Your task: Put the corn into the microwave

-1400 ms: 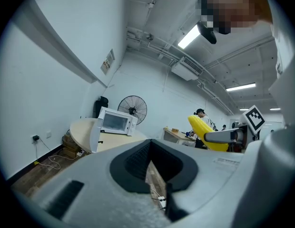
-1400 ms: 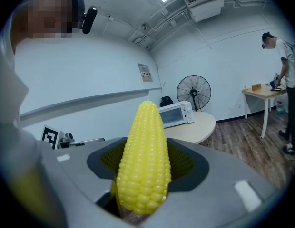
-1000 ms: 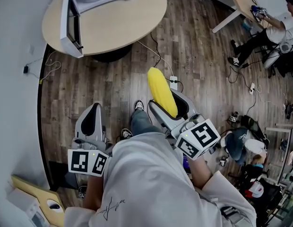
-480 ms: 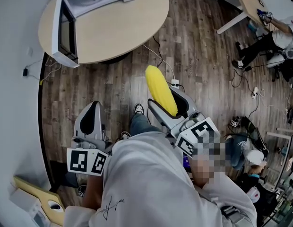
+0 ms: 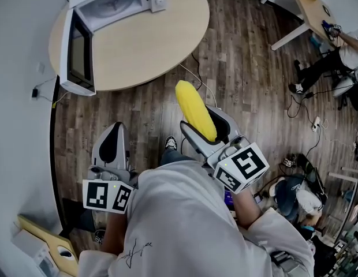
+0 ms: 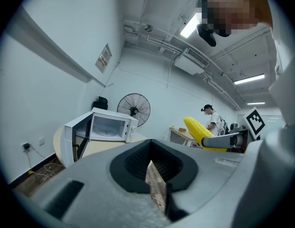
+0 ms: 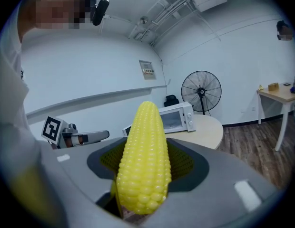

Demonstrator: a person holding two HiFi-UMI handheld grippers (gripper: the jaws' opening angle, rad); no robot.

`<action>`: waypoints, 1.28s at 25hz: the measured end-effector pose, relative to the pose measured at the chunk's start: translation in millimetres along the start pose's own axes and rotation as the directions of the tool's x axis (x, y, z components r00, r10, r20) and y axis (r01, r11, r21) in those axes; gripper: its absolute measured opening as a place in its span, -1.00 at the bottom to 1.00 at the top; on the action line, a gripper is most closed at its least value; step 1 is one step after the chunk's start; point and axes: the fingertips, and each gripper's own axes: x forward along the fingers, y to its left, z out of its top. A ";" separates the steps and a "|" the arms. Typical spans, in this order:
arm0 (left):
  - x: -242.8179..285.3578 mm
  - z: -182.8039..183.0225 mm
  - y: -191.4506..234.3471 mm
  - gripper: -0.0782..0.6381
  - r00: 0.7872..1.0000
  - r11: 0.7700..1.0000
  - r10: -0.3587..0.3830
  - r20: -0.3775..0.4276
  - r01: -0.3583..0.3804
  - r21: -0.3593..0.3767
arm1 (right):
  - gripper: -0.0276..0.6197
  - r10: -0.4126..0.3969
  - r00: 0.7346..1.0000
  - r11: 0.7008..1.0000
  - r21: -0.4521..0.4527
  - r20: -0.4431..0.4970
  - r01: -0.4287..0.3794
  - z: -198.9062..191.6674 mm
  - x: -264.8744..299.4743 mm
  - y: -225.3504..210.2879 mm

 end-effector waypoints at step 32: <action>120.2 54.4 70.1 -0.81 0.998 0.998 0.056 0.042 -0.055 -0.009 | -0.09 0.048 0.999 0.999 0.000 0.003 -0.048 63.0 120.2 -76.6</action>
